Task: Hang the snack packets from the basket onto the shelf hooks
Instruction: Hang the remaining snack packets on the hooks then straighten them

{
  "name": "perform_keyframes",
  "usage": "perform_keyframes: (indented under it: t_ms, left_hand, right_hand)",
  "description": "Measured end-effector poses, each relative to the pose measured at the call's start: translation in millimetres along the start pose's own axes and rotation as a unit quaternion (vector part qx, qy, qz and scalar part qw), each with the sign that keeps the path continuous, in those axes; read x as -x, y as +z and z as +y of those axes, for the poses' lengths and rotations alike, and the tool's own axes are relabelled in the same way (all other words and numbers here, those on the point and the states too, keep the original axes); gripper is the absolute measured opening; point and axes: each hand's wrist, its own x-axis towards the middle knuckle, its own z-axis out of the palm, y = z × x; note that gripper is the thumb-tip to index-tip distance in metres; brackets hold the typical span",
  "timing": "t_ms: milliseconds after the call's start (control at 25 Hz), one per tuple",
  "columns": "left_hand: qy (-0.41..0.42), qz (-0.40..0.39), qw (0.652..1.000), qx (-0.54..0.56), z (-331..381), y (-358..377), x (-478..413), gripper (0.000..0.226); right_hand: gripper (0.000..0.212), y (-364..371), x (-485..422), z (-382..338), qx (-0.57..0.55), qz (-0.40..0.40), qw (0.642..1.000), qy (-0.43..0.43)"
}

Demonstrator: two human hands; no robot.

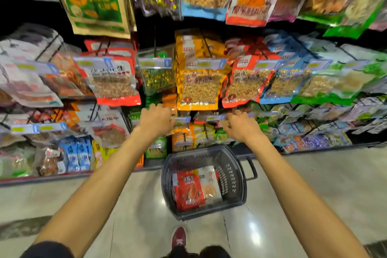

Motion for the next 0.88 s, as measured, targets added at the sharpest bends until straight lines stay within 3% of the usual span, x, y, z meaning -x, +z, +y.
perform_keyframes:
  t_ms: [120,320,560,880]
  left_hand:
    - [-0.011,-0.025,1.0,0.009,10,54,-6,0.058]
    - [-0.039,-0.09,0.994,0.051,31,132,-17,0.038]
    - [-0.095,-0.172,0.977,0.079,73,229,-32,0.043]
    - [-0.141,-0.228,0.961,0.071,88,422,-87,0.034]
  right_hand:
    - [0.051,38,-15,12,-0.002,-0.038,0.999,-0.019]
    - [0.047,104,-41,30,0.01,-0.097,0.994,-0.05]
    - [0.046,196,-76,49,0.022,-0.181,0.981,-0.067]
    - [0.045,413,-144,50,0.007,-0.239,0.97,-0.051]
